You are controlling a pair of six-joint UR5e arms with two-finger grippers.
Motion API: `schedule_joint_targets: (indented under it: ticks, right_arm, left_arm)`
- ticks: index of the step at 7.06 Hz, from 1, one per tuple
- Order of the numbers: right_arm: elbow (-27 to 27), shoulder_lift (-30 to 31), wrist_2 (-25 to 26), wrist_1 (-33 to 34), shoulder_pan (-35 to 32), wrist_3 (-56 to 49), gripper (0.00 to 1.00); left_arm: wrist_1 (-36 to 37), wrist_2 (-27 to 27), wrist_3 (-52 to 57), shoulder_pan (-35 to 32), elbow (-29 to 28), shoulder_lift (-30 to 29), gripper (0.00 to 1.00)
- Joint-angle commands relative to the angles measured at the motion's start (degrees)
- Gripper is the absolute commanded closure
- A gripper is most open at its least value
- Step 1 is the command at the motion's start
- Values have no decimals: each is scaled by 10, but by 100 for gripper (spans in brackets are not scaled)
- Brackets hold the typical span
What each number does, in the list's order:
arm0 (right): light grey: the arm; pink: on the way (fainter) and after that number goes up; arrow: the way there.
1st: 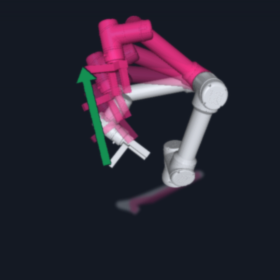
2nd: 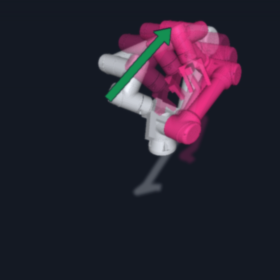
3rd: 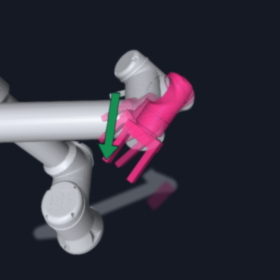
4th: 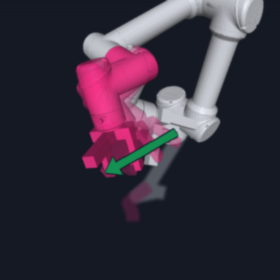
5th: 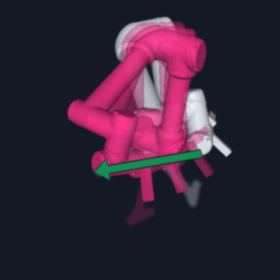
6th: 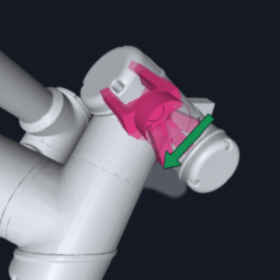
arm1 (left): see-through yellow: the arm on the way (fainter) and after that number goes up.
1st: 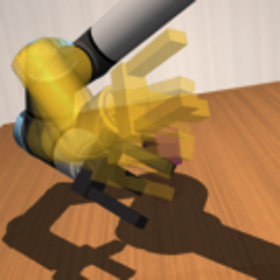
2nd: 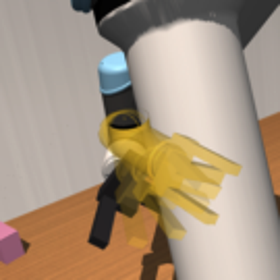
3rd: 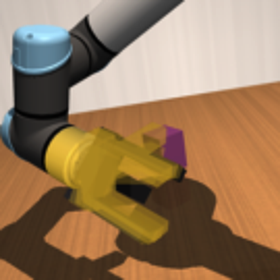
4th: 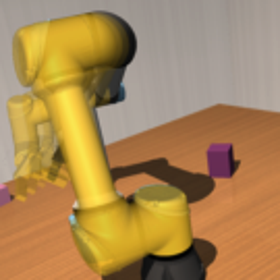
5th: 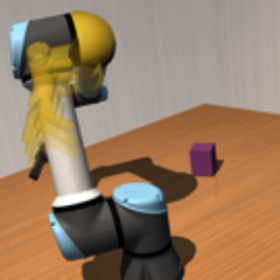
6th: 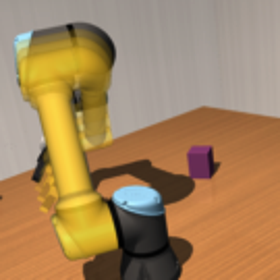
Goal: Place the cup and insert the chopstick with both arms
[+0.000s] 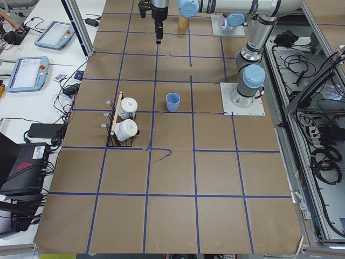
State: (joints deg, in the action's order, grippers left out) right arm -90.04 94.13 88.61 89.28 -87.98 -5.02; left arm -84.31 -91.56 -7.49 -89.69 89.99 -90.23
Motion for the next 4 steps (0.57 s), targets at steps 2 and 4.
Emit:
schedule_joint_targets:
  ticks: [2, 4]
  right_arm:
    - [-14, 8, 0, 2, 0, 1, 0]
    - [-17, 11, 0, 2, 0, 1, 0]
  left_arm:
    - [-3, 1, 1, 0, -6, -2, 0]
    - [-4, 2, 2, 0, -7, -1, 0]
